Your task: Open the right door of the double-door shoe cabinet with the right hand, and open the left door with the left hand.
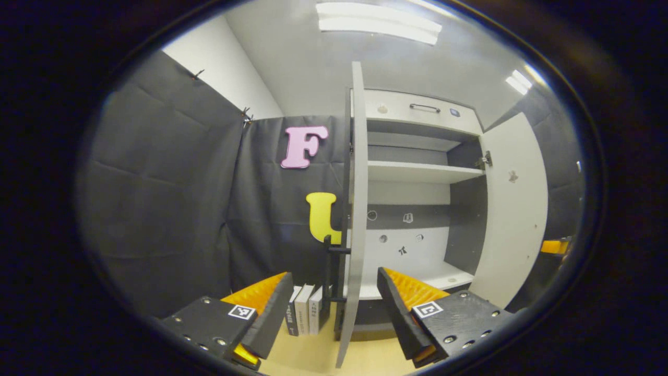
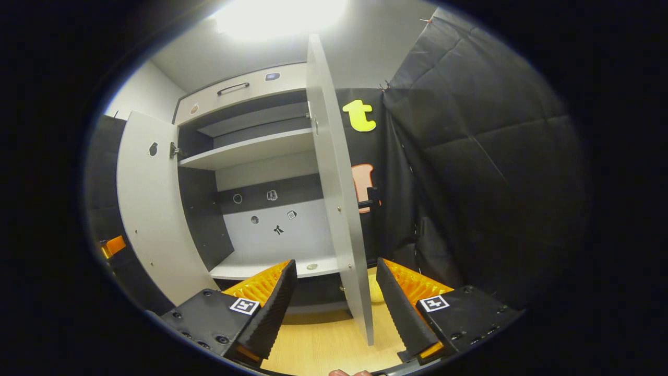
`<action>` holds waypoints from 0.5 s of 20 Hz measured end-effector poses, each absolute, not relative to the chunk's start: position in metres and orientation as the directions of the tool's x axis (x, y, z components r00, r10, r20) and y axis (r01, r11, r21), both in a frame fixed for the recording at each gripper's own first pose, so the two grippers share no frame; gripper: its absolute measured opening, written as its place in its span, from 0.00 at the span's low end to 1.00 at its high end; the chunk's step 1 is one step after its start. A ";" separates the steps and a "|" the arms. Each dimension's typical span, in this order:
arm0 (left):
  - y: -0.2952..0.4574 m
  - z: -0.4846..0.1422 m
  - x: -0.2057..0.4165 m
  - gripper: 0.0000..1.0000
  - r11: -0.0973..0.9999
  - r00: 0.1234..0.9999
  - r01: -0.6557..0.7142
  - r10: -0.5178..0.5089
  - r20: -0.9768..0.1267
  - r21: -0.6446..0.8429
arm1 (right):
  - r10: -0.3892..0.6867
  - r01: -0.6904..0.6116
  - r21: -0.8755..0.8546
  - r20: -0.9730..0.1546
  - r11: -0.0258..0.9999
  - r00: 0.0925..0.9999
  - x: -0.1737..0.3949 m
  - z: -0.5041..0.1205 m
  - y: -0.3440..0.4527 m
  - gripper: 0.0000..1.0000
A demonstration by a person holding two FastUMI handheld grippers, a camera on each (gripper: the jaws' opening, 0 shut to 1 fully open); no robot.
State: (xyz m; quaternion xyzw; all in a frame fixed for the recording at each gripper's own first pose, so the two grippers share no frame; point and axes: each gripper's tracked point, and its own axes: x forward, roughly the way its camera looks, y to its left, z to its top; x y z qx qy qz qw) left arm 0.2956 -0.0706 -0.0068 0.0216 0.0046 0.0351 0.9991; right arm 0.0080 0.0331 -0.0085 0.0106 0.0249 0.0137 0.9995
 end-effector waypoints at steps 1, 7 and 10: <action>-0.071 -0.005 0.295 0.93 0.995 0.995 -0.096 0.096 -0.001 0.026 | 0.028 -0.027 0.020 -0.041 0.999 0.999 0.008 -0.008 0.035 0.95; -0.101 -0.022 0.288 0.94 0.996 0.999 -0.026 0.022 -0.049 -0.091 | 0.009 -0.011 -0.079 -0.028 0.997 1.000 0.005 -0.022 0.050 0.95; -0.100 -0.034 0.284 0.93 0.997 0.996 -0.015 0.008 -0.091 -0.078 | 0.020 -0.022 -0.074 -0.027 0.997 0.999 0.003 -0.029 0.061 0.95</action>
